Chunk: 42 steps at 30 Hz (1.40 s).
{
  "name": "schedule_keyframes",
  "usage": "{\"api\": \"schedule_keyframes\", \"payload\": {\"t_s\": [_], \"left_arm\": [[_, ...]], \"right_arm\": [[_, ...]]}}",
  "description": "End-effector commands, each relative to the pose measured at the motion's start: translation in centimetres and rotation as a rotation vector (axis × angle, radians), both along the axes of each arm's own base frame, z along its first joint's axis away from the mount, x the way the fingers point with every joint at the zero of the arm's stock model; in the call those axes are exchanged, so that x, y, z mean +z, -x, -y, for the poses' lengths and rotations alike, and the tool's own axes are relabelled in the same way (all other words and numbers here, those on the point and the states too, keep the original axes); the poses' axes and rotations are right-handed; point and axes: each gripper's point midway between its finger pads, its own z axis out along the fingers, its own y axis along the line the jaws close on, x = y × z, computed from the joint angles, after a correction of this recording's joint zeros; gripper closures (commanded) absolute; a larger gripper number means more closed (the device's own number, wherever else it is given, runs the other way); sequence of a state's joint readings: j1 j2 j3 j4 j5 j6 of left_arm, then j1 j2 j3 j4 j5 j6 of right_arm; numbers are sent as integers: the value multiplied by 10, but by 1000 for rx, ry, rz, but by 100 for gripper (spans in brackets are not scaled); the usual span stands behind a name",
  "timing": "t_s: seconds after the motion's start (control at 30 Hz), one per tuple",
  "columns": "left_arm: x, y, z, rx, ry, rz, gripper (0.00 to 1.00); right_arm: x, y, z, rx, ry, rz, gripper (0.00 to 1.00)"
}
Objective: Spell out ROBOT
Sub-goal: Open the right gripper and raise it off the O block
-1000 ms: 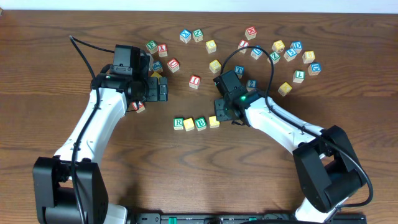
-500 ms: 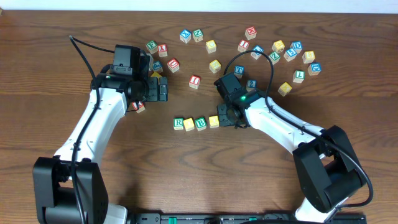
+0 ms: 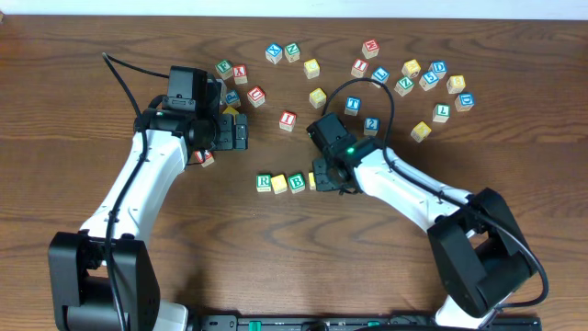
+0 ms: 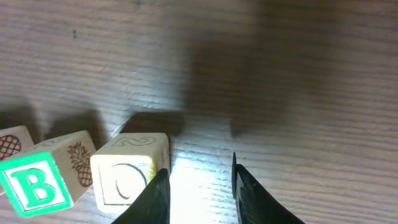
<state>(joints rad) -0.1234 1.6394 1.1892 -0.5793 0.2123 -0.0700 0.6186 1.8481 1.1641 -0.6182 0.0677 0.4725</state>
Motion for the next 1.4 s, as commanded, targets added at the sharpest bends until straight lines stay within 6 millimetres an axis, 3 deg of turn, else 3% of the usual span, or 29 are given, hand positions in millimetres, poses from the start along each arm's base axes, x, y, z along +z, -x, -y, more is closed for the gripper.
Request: {"api": "schedule_keyframes", "payload": {"t_s": [0.0, 0.33, 0.67, 0.87, 1.1, 1.37], "left_arm": [[-3, 3, 2, -21, 2, -8, 2], [-3, 3, 2, -21, 2, -8, 2], [-3, 3, 2, -21, 2, -8, 2], [-3, 3, 2, -21, 2, -8, 2], [-3, 3, 2, -21, 2, -8, 2], [-3, 3, 2, -21, 2, -8, 2]], "right_arm": [[13, -1, -12, -4, -23, 31, 71], [13, 6, -24, 14, -32, 34, 69], [14, -5, -9, -23, 12, 68, 66], [16, -21, 5, -65, 9, 94, 70], [26, -45, 1, -42, -30, 181, 73], [55, -77, -1, -48, -68, 270, 69]]}}
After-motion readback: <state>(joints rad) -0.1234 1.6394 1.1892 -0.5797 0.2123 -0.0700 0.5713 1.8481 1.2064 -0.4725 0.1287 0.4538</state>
